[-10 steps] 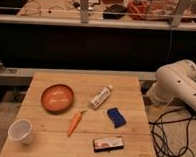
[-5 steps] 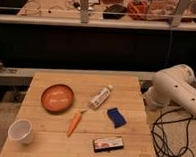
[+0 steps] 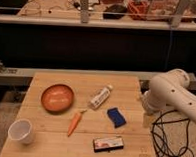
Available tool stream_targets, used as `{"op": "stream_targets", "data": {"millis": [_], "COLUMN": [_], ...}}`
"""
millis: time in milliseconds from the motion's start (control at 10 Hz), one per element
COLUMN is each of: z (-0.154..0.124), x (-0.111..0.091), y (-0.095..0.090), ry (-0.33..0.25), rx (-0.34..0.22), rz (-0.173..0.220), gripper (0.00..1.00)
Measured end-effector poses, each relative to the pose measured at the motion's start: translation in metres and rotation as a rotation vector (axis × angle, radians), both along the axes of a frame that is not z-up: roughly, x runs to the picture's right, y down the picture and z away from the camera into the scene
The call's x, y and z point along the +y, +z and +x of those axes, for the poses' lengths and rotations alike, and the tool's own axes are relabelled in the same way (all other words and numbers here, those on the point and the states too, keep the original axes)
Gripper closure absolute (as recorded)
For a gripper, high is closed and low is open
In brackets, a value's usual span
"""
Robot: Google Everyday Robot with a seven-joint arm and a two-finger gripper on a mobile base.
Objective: Place the eraser in the ceramic cup
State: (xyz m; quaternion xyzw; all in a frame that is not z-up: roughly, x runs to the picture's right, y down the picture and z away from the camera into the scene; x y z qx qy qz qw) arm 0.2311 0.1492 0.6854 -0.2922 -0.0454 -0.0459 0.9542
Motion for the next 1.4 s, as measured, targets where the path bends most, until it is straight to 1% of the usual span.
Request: {"op": "stream_targets", "data": {"millis": [100,300,500,800,1100,1300,1400], "z": [-0.009,-0.018,-0.026,-0.052,-0.062,-0.082,-0.084], "x": [0.004,0.017,0.026,0.048,0.063,0.075,0.081], "y": [0.001,0.002,0.002,0.009,0.01,0.014,0.017], "ry": [-0.012,-0.035,-0.052,-0.1,-0.127,-0.149,-0.152], "rx": [-0.019,-0.055,-0.087,-0.143,-0.169,-0.196,-0.2], "rz": [-0.002,-0.017,-0.029,-0.042,-0.054,-0.062,-0.064], "gripper": [0.2,0.2,0.2,0.2,0.2,0.2,0.2]}}
